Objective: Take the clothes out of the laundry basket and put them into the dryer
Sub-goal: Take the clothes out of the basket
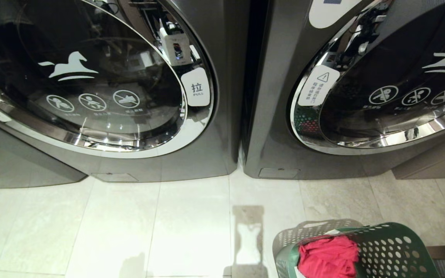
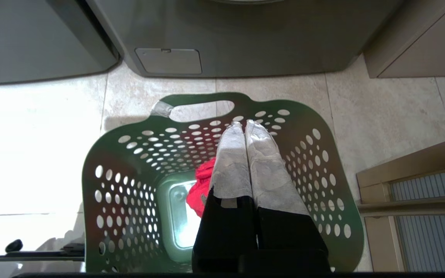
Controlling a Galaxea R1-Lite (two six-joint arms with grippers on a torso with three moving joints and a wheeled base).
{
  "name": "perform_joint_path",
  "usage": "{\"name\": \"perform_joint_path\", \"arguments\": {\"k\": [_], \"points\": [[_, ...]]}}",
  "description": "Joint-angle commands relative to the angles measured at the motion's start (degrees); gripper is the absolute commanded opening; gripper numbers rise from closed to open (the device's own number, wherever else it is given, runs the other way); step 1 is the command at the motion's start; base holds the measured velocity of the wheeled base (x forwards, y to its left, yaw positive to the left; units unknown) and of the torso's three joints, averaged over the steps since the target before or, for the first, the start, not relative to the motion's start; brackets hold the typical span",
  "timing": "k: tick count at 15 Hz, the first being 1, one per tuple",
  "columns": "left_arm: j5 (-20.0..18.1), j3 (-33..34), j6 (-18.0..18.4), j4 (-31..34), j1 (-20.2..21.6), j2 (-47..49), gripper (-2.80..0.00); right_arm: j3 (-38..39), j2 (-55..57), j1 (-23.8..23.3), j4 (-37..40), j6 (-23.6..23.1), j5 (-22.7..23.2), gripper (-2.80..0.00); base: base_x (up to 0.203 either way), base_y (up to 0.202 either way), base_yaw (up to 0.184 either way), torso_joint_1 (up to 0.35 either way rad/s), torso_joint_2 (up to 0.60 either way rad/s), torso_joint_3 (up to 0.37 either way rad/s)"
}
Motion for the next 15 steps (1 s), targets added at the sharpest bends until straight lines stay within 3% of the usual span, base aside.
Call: {"name": "perform_joint_path", "arguments": {"k": [1,15], "points": [[0.0,0.0,-0.1,0.0,0.0,0.0,-2.80,0.0,-0.1,0.0,0.0,0.0,0.0,-2.80,0.000,0.000,0.000,0.002,0.01,-0.188],[0.0,0.0,0.0,0.0,0.0,0.0,-2.80,0.0,-0.1,0.0,0.0,0.0,0.0,-2.80,0.000,0.000,0.000,0.003,0.00,-0.184]]}}
